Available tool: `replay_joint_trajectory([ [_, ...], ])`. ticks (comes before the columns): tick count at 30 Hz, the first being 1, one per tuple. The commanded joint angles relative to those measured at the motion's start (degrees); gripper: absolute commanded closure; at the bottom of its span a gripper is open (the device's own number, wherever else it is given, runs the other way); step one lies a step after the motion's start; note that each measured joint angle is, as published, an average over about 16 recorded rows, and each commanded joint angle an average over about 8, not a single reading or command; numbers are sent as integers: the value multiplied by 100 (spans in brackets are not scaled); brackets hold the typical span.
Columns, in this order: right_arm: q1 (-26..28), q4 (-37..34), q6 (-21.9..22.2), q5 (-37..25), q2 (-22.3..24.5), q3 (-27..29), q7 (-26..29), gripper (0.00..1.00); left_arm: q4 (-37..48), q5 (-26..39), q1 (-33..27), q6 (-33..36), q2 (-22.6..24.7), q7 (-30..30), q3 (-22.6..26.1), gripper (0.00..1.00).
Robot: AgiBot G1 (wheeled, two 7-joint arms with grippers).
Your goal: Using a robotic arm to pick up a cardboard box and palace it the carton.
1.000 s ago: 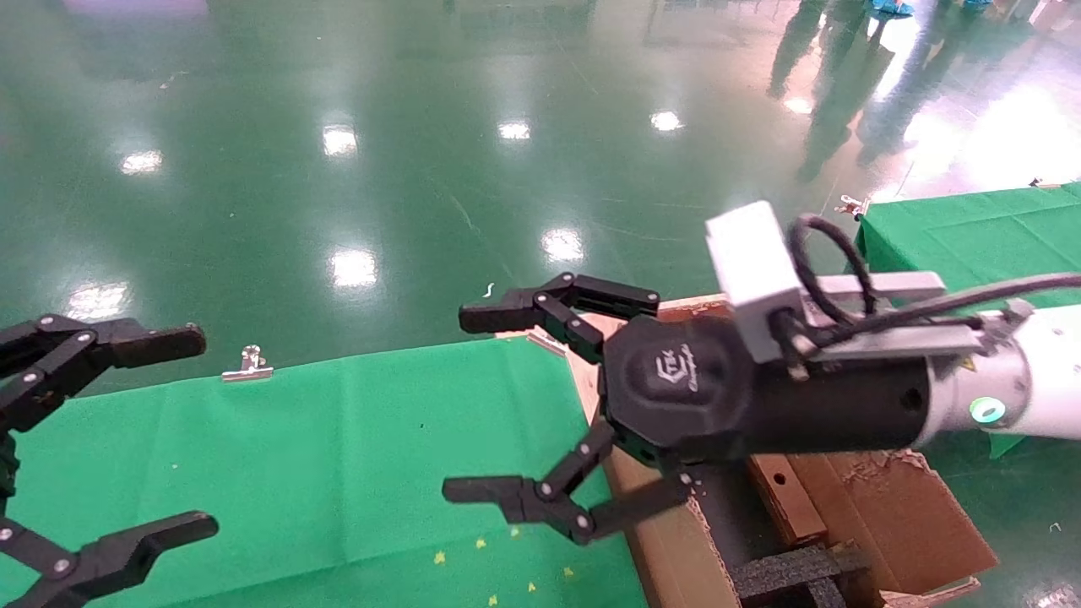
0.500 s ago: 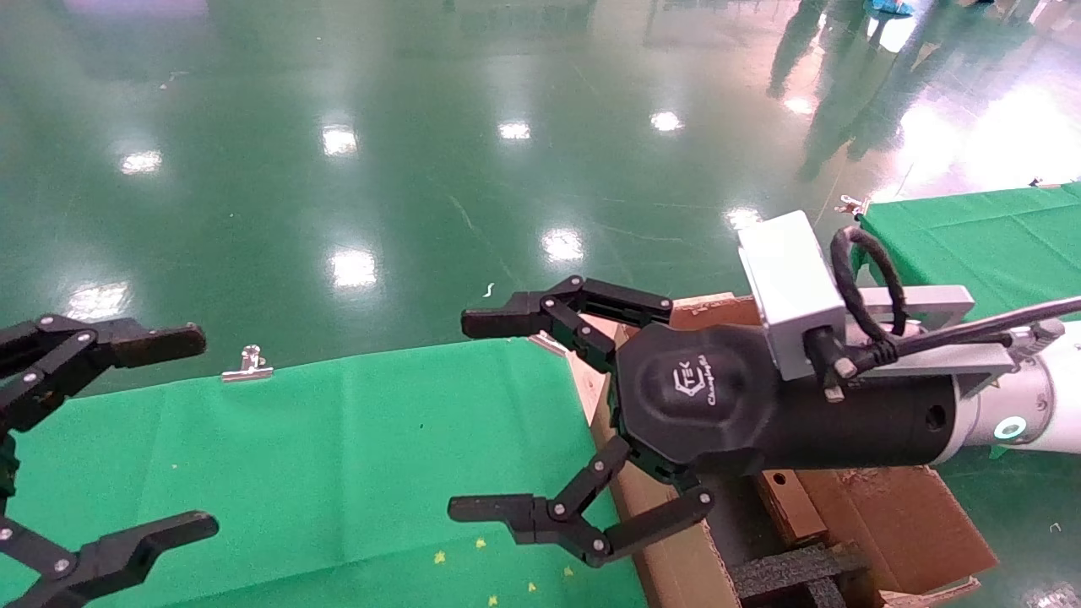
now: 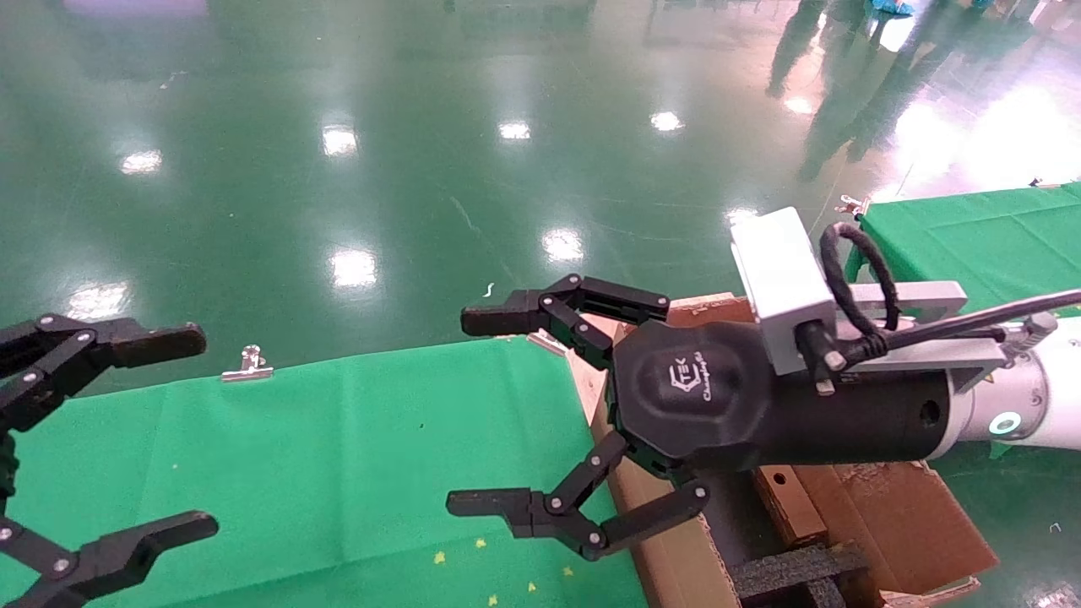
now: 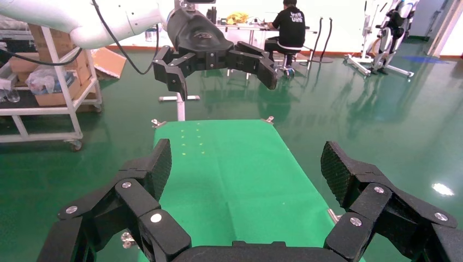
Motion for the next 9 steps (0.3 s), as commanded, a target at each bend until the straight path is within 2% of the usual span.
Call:
replay_joint_trajectory([
  [1, 8, -2, 4, -1, 2, -12, 2, 0, 0, 0, 0, 0, 0, 0, 0, 0],
  [9, 21, -5, 15, -5, 4, -33, 5, 0, 0, 0, 0, 0, 0, 0, 0, 0],
])
